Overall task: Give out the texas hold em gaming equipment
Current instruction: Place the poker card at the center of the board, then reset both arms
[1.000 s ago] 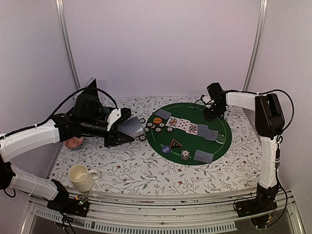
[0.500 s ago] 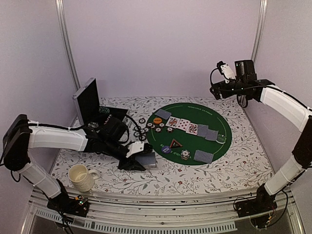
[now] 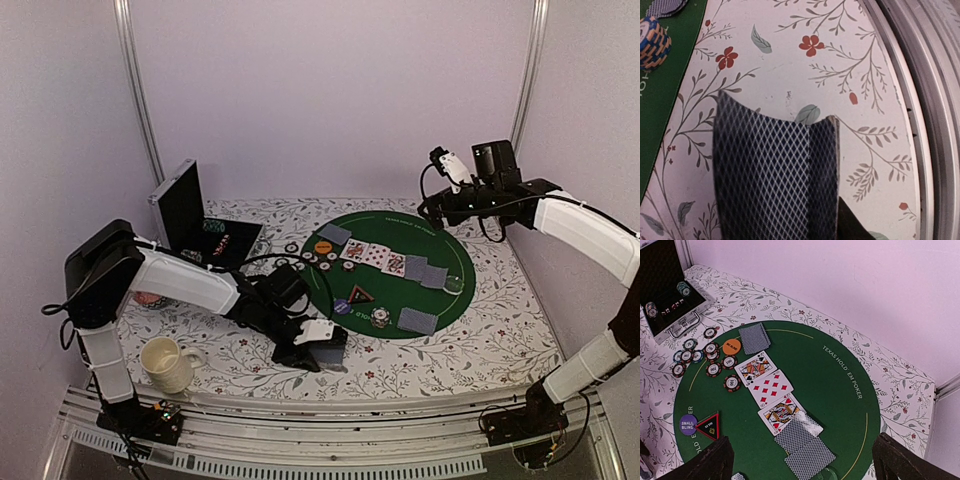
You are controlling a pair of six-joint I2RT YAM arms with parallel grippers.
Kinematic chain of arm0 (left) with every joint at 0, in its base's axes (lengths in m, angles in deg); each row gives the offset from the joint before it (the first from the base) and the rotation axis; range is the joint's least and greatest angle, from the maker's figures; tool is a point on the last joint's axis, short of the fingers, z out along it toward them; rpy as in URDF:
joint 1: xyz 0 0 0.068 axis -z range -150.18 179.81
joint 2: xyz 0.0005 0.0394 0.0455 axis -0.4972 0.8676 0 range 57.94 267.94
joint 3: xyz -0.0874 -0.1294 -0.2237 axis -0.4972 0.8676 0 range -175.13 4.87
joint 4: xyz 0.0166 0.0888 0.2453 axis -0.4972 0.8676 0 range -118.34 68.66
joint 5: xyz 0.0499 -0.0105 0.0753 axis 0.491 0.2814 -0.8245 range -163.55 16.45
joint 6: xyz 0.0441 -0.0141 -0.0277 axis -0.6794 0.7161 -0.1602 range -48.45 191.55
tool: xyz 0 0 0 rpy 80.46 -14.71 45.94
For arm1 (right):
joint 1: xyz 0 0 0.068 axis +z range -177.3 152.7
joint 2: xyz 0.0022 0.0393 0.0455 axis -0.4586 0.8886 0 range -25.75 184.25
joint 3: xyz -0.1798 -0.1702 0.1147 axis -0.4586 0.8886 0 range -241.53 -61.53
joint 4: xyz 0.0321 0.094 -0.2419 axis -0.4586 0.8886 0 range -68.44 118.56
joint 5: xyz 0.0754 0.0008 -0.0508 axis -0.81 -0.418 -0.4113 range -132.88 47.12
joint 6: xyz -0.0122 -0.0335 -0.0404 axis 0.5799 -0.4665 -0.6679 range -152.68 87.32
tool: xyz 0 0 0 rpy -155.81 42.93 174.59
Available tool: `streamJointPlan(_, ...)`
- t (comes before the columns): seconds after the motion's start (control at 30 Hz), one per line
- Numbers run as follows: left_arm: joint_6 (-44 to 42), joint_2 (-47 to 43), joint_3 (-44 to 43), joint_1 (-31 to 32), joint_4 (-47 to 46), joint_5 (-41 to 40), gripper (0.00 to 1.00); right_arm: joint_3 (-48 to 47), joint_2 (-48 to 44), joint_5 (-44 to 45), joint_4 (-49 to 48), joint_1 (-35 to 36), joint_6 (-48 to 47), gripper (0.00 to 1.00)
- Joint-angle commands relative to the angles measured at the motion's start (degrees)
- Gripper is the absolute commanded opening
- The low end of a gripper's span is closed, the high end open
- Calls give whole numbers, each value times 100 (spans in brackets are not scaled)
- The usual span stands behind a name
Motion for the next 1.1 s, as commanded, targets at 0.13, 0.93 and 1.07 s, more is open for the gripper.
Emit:
streamJointPlan(0.13, -340, 247, -135, 83, 804, -173, 63, -51, -279, -153, 3, 49, -103, 99)
streamJointPlan(0.93, 93, -2647, 928, -157, -106, -1240, 98, 645, -1059, -670, -896, -675, 270, 99)
streamJointPlan(1.07, 1371, -3691, 1085, -1265, -1663, -1742, 98, 1597, -1704, -1317, -2278, -1367, 646, 99)
